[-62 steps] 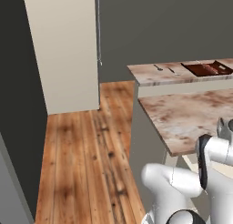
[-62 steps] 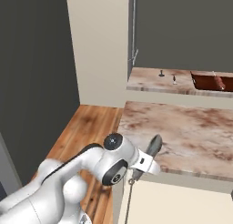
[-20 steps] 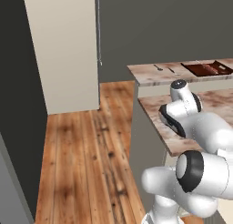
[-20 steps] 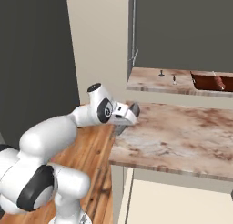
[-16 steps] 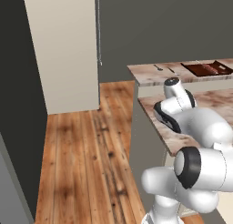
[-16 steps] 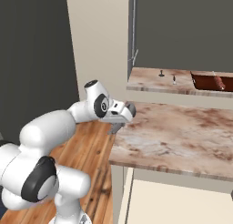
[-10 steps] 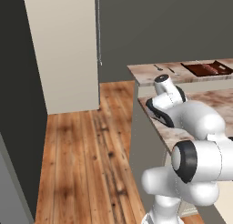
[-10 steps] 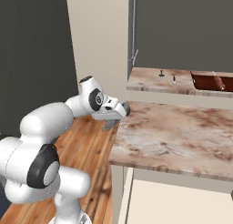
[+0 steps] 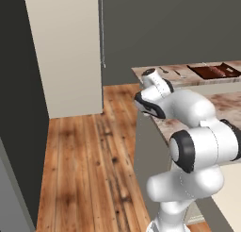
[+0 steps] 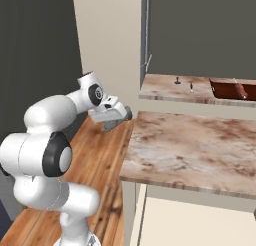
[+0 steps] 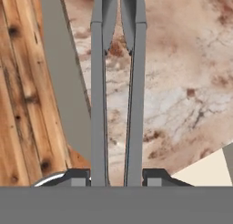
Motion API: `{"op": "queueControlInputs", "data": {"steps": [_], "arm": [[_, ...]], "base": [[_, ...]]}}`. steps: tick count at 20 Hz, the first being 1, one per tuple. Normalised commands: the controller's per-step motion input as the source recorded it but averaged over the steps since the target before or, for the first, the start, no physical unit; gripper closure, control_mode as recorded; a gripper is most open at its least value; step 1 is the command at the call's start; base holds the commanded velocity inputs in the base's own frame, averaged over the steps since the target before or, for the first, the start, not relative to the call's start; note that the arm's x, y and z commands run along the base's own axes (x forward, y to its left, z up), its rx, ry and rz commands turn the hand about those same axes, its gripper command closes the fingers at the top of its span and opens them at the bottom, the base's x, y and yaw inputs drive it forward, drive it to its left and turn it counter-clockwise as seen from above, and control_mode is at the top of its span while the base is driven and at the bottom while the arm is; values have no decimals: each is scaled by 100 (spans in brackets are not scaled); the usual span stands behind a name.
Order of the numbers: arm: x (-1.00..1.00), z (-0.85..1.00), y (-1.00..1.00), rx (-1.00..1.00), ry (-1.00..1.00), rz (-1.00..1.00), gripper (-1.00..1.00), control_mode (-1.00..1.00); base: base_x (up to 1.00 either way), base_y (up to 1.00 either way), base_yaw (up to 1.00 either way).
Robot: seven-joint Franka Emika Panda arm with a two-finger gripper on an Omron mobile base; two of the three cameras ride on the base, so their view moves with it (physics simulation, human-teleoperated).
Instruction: Take the tongs from the drawer on the right and place them on the dining counter next to the tray containing the kebab skewer.
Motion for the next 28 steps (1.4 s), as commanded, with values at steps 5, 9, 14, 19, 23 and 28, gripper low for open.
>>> {"op": "queueControlInputs", "data": {"steps": [5,9,14,19,23,28], "arm": [[22,14,38,0,8,0,100,-100],[18,23,39,0,6,0,100,-100],[25,24,43,0,10,0,100,-100],[22,3,37,0,15,0,100,-100],[2,0,4,0,3,-6,100,-100],[-27,-1,0,0,-10,-20,100,-100]], "base": [[0,0,0],[0,0,0],[0,0,0],[0,0,0],[0,0,0],[0,0,0]]}}
